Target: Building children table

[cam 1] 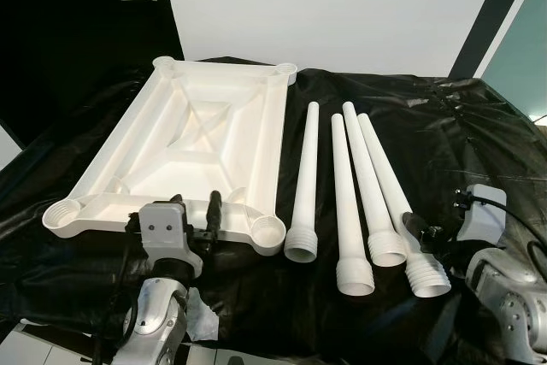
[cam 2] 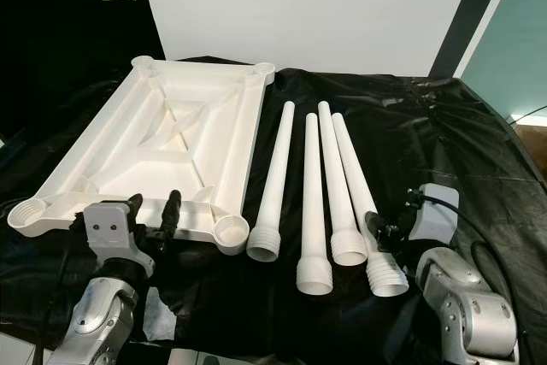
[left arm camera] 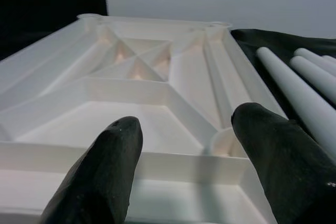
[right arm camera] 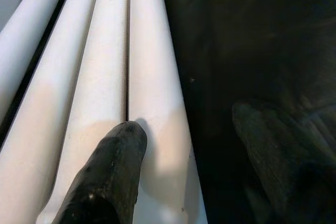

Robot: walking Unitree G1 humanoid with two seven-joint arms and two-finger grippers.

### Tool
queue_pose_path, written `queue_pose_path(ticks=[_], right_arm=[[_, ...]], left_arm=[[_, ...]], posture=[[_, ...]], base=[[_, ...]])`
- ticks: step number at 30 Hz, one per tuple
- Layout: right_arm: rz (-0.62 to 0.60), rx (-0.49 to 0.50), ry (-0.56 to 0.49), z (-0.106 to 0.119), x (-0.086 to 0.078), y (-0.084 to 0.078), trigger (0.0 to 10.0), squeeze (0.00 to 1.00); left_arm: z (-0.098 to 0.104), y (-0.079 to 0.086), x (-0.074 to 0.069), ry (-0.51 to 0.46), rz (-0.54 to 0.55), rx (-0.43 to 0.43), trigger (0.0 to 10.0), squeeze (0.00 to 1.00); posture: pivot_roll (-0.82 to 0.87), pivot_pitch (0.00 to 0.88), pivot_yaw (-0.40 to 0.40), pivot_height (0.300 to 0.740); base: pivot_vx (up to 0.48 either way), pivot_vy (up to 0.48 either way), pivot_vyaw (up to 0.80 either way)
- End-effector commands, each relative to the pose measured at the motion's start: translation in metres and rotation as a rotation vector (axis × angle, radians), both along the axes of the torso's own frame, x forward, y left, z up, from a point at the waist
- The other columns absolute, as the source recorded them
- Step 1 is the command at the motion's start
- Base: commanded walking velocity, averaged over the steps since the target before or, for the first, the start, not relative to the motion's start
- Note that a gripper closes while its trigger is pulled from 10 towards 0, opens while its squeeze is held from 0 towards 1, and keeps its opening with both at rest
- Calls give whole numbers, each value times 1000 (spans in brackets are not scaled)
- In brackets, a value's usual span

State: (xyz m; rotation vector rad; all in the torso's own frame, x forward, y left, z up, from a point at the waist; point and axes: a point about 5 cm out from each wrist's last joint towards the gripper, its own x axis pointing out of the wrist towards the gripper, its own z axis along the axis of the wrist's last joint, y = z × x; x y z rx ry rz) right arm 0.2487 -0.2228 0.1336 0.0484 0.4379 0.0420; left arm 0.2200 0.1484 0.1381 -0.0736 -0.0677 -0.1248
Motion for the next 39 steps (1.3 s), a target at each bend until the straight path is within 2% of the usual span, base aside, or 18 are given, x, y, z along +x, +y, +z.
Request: queue_pose_path(ticks=[1, 10, 12, 15, 16, 17, 18, 23, 32, 33, 34, 37, 39], right_arm=[[69, 23, 100, -13, 4, 7, 10000, 0], [108, 65, 224, -30, 8, 15, 10000, 0], [97, 68, 289, -40, 5, 13, 10000, 0], [83, 53, 314, -43, 4, 9, 10000, 0], [76, 49, 317, -43, 4, 7, 5412, 0], [76, 49, 317, -43, 4, 7, 5412, 0], [58, 37, 307, -42, 4, 5, 0, 0], [29, 32, 270, -39, 7, 3, 0, 0], [-32, 27, 88, -19, 19, 9, 0, 0], [-34, 13, 54, -15, 21, 10, 0, 0], [-35, -49, -35, -5, 26, 11, 0, 0], [-40, -83, -75, 0, 27, 11, 0, 0], [-27, -163, -174, 13, 31, 14, 0, 0]], left_arm=[[-1, -8, 3, -4, -82, 9, 10000, 0], [-1, -10, 5, -10, -70, 11, 10000, 0], [-1, -10, 5, -8, -65, 14, 10000, 0], [-2, -10, 6, -7, -64, 14, 10000, 0], [-2, -10, 6, -6, -66, 14, 10000, 0], [-2, -10, 6, -6, -66, 14, 10000, 0], [-3, -12, 8, -6, -73, 15, 10000, 0], [-2, -14, 11, -8, -86, 16, 10000, 0], [1, -21, 19, -22, -106, 8, 10000, 0], [2, -22, 20, -28, -109, 5, 10000, 0], [4, -25, 23, -39, -113, -1, 10000, 0], [5, -25, 25, -46, -115, -6, 10000, 0], [13, -26, 32, -85, -127, -29, 10000, 0]], posture=[[214, 0, -44, 740], [237, 0, -58, 740], [240, 0, -58, 740], [238, 0, -55, 740], [236, 0, -53, 740], [236, 0, -53, 740], [228, 0, -48, 740], [217, 0, -39, 740], [205, 0, -26, 740], [205, 0, -26, 740], [203, 0, -24, 740], [202, 0, -22, 740], [204, 0, -26, 740]], base=[[0, 0, 0], [0, 0, 0], [0, 0, 0], [0, 0, 0], [0, 0, 0], [0, 0, 0], [0, 0, 0], [0, 0, 0], [0, 0, 0], [0, 0, 0], [0, 0, 0], [0, 0, 0], [0, 0, 0]])
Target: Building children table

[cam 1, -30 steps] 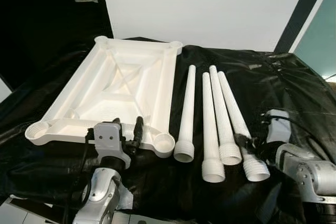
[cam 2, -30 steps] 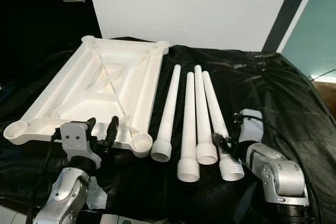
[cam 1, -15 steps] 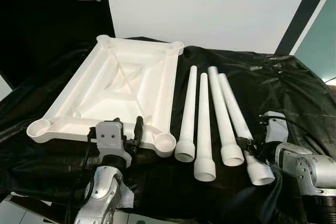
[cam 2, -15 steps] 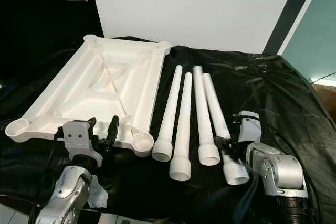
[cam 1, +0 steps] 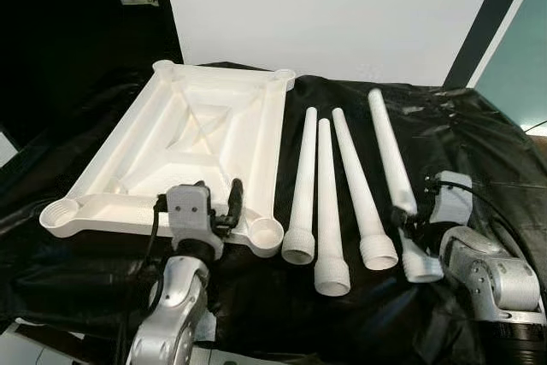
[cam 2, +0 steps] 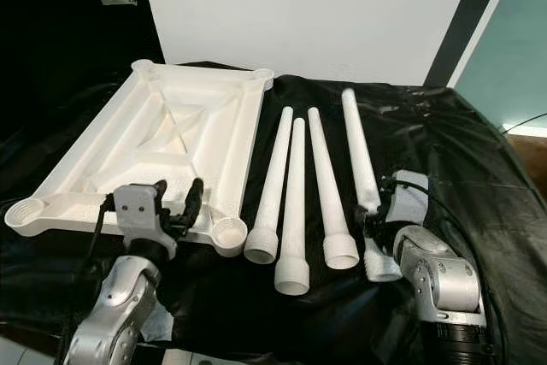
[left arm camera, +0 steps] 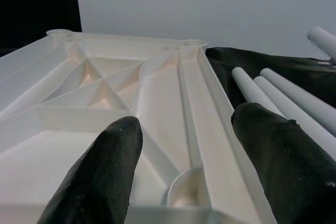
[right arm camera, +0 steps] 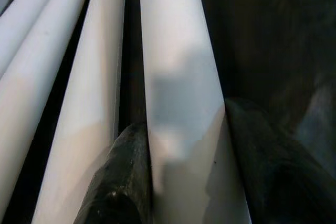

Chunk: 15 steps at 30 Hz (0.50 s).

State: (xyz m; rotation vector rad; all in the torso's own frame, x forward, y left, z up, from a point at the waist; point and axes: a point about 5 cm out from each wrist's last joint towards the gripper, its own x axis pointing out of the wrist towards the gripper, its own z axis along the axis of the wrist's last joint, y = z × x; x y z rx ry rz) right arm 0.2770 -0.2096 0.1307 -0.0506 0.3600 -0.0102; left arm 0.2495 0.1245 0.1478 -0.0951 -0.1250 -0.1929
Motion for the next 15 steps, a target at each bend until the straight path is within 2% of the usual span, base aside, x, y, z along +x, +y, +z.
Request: queue_pose_path(ticks=[1, 3, 4, 6, 7, 8, 9, 12, 13, 14, 15], right_arm=[[26, -103, -141, 22, 4, 4, 0, 0], [40, -130, -169, 25, 5, 6, 0, 0], [72, -169, -198, 28, 6, 11, 3412, 0], [92, -193, -215, 29, 6, 14, 3412, 0], [119, -226, -236, 31, 6, 18, 5961, 0], [119, -226, -236, 31, 6, 18, 5961, 0], [149, -264, -258, 32, 6, 23, 10000, 0], [165, -286, -274, 33, 7, 25, 10000, 0], [227, -356, -335, 37, 8, 34, 10000, 0], [227, -356, -335, 37, 8, 34, 10000, 0], [269, -400, -374, 39, 10, 40, 10000, 0]], left_arm=[[12, -2, 8, -63, -79, -25, 10000, 0], [17, -2, 12, -87, -93, -37, 10000, 0], [27, 0, 16, -130, -122, -54, 10000, 0], [33, 1, 19, -158, -141, -64, 10000, 0], [40, 3, 20, -185, -162, -70, 10000, 0], [40, 3, 20, -185, -162, -70, 10000, 0], [44, 5, 21, -202, -181, -77, 10000, 0], [46, 6, 22, -209, -191, -81, 10000, 0], [46, 2, 18, -206, -252, -135, 10000, 0], [46, 2, 18, -206, -252, -135, 10000, 0], [45, -3, 14, -202, -296, -182, 10000, 0]], posture=[[206, 0, -29, 740], [207, 0, -32, 740], [212, 0, -37, 740], [212, 0, -37, 740], [214, 0, -40, 740], [214, 0, -40, 740], [216, 0, -43, 740], [216, 0, -43, 740], [219, 0, -49, 740], [219, 0, -49, 740], [221, 0, -51, 740]], base=[[0, 0, 0], [0, 0, 0], [0, 0, 0], [0, 0, 0], [0, 0, 0], [0, 0, 0], [0, 0, 0], [0, 0, 0], [0, 0, 0], [0, 0, 0], [0, 0, 0]])
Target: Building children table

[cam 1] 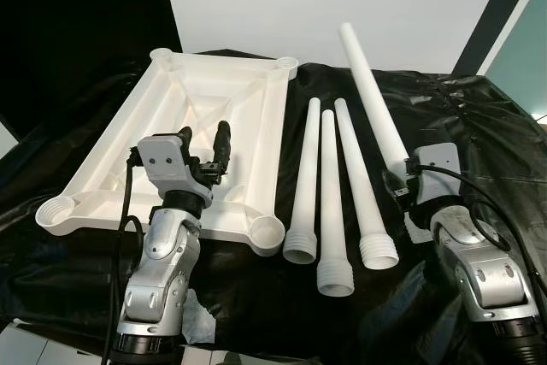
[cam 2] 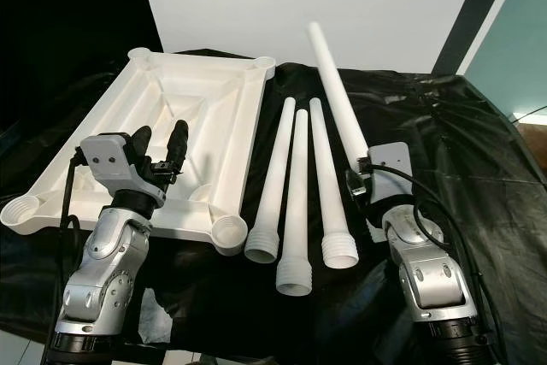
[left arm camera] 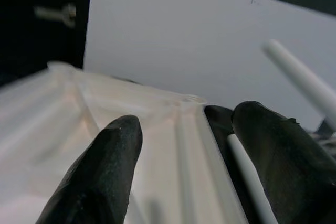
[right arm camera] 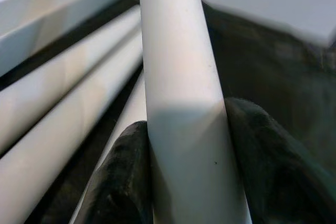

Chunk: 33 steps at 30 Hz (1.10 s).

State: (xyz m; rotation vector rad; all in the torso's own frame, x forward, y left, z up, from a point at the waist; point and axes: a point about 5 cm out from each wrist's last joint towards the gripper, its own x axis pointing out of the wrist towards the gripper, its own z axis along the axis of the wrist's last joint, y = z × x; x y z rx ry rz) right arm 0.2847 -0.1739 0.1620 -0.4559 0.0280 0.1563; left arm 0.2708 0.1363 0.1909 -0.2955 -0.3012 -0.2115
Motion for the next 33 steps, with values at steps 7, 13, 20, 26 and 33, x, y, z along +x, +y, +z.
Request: queue_pose_path(ticks=[7, 13, 20, 26, 33], right_arm=[[192, -167, -154, 13, 1, 23, 10000, 0], [324, -246, -193, 3, -5, 34, 10000, 0], [411, -323, -229, -6, -11, 40, 10000, 0], [448, -390, -270, -9, -16, 39, 10000, 0], [464, -472, -379, -6, -22, 39, 10000, 0]], left_arm=[[2, -37, -23, -104, -469, -94, 10000, 0], [13, -51, -27, -172, -630, -113, 10000, 0], [25, -60, -25, -215, -721, -162, 10000, 0], [28, -68, -16, -214, -739, -195, 10000, 0], [27, -74, -2, -185, -718, -232, 10000, 0]], posture=[[228, 0, -62, 740], [241, 0, -67, 740], [238, 0, -63, 740], [230, 0, -60, 740], [207, 0, -54, 740]], base=[[0, 0, 0], [0, 0, 0], [0, 0, 0], [0, 0, 0], [0, 0, 0]])
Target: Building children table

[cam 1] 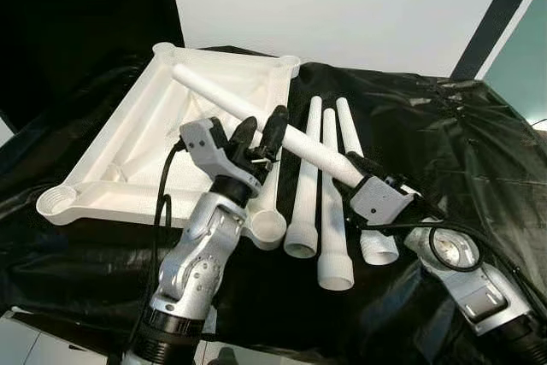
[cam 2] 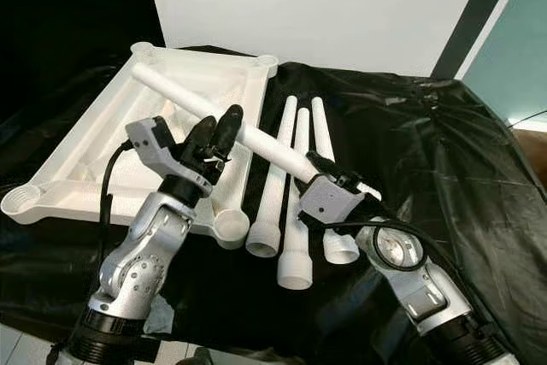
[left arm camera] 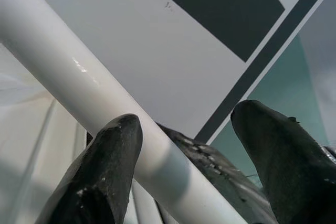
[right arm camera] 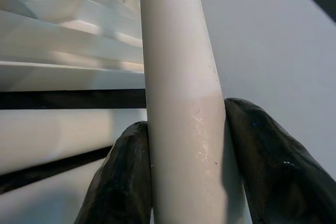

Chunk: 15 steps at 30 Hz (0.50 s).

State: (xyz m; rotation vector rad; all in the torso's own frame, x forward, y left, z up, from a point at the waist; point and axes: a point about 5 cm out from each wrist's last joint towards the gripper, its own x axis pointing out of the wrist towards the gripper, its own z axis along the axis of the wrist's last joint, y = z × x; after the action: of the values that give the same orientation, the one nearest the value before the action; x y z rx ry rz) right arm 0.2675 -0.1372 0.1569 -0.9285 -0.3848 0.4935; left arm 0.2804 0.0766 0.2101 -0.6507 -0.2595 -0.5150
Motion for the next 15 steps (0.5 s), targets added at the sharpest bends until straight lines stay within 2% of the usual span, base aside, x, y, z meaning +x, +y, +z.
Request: queue_pose_path(ticks=[1, 6, 9, 10, 15], right_arm=[[53, -46, -53, -2, -7, 3, 10000, 0], [72, -79, -149, 1, -13, 4, 10000, 0], [67, -87, -189, 3, -14, 2, 10000, 0], [56, -97, -238, 5, -15, 0, 10000, 0], [0, -82, -286, 10, -12, -5, 10000, 0]], left_arm=[[8, -16, -10, -254, -325, 13, 10000, 0], [8, -22, -6, -230, -320, 4, 10000, 0], [9, -25, -2, -206, -315, -26, 10000, 0], [10, -25, 1, -187, -310, -49, 10000, 0], [8, -23, 3, -177, -297, -30, 10000, 0]], posture=[[205, 0, -53, 740], [202, 0, -51, 740], [201, 0, -50, 740], [202, 0, -48, 740], [202, 0, -43, 740]], base=[[0, 0, 0], [0, 0, 0], [0, 0, 0], [0, 0, 0], [0, 0, 0]])
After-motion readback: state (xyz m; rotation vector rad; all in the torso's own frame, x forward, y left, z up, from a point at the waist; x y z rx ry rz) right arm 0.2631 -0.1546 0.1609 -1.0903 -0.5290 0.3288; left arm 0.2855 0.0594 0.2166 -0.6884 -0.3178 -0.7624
